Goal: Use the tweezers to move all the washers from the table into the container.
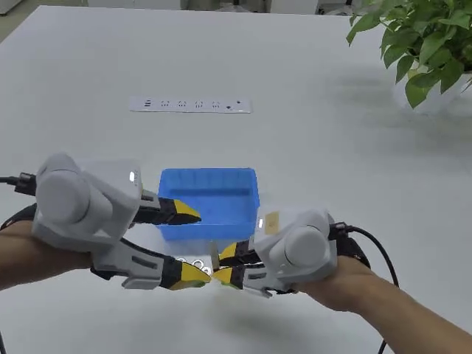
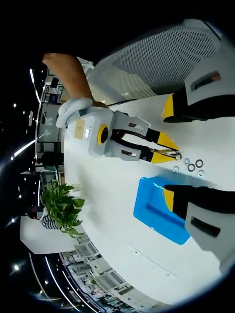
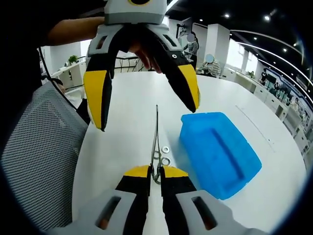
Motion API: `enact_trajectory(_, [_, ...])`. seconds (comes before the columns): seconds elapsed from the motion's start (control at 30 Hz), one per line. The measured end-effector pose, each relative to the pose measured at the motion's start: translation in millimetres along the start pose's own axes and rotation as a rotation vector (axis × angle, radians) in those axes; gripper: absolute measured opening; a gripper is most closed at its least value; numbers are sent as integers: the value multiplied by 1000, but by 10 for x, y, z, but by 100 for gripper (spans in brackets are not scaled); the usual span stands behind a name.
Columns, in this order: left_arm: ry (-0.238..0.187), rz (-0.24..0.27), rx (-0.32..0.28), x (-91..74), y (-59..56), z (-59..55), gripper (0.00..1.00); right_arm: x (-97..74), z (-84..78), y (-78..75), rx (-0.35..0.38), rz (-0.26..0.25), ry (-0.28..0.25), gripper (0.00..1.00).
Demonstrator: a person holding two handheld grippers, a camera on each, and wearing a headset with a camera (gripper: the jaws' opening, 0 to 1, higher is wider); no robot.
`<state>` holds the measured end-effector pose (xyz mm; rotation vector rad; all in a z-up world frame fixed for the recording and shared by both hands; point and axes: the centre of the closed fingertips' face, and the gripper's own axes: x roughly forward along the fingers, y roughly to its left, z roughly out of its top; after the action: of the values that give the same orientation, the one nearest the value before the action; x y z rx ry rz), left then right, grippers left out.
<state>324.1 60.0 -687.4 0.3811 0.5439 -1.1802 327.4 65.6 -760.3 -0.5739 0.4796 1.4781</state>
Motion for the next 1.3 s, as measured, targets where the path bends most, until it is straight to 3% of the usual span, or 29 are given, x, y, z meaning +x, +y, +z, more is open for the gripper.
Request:
enact_trajectory(0.2, [-39, 27, -58, -75, 3, 2, 72, -62, 65, -9, -15, 0, -2, 9])
enact_trajectory(0.3, [-48, 48, -76, -114, 23, -5, 74, -97, 105, -10, -20, 1, -3, 9])
enact_trajectory(0.87, [-131, 136, -129, -278, 103, 42, 98, -303, 334, -132, -28, -13, -29, 9])
enact_trajectory(1.3, [-126, 144, -130, -318, 117, 16, 99, -400, 463, -336, -33, -46, -57, 9])
